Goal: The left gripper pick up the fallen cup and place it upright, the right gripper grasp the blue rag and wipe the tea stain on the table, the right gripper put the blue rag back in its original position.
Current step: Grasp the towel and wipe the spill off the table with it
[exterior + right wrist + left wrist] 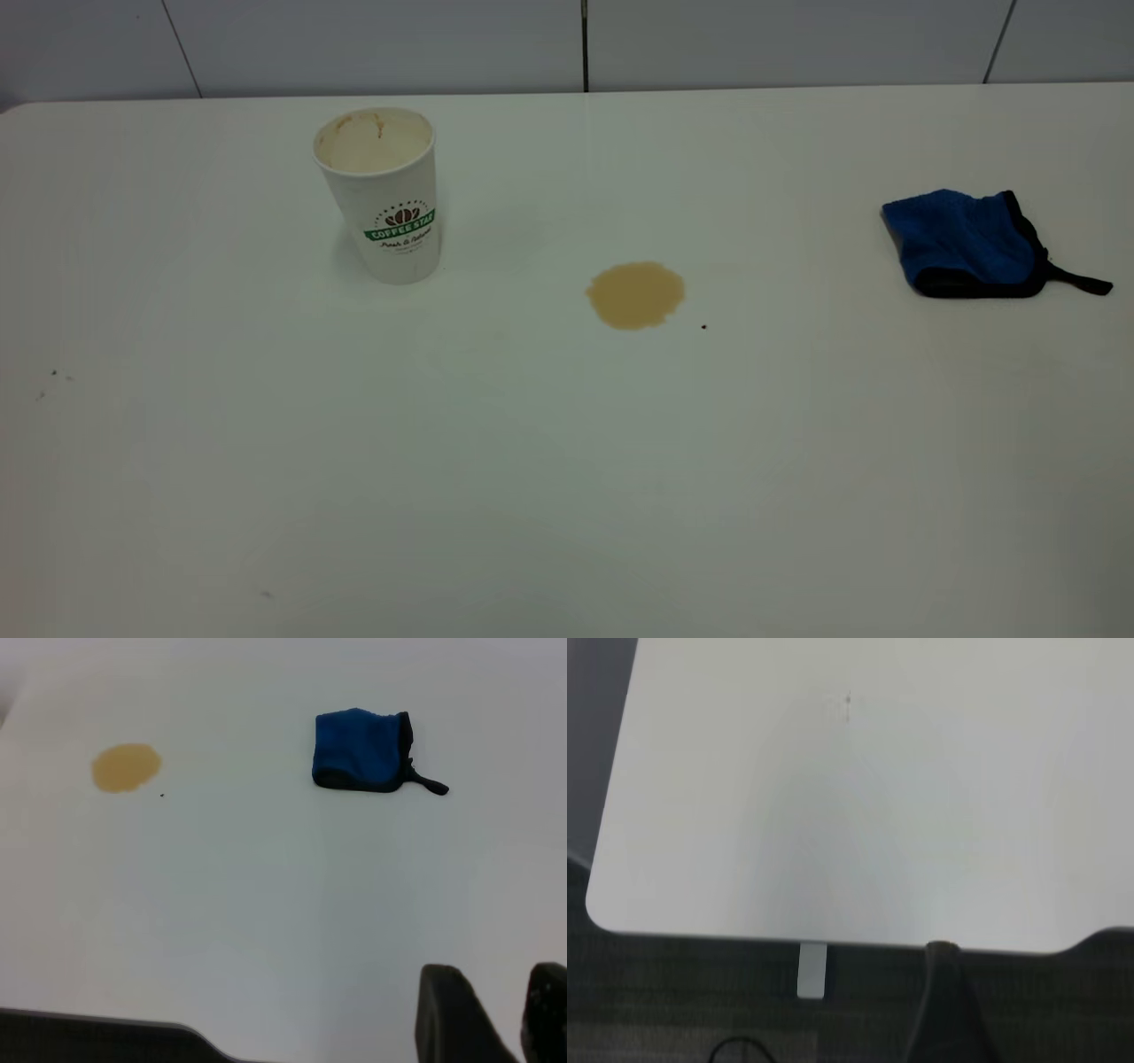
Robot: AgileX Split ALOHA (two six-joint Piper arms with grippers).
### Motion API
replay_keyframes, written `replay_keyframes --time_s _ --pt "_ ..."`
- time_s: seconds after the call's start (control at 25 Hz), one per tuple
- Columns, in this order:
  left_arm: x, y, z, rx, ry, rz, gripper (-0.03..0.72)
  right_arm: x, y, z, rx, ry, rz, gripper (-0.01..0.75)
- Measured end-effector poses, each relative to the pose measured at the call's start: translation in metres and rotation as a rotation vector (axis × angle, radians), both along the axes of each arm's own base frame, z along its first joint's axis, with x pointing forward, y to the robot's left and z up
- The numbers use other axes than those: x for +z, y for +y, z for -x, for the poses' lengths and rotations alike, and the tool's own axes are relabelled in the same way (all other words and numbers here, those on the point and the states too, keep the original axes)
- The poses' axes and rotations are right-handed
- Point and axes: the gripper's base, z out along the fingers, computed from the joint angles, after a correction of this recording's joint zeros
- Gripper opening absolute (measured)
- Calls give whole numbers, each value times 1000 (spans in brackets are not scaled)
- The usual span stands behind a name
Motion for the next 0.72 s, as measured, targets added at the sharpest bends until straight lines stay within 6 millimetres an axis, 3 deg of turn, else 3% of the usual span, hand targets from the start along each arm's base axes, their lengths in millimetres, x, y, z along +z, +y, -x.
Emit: replay_keyframes --time_s 0.72 --pt "-2 0 20 -53 -127 -5 564 0 0 0 0 0 0 238"
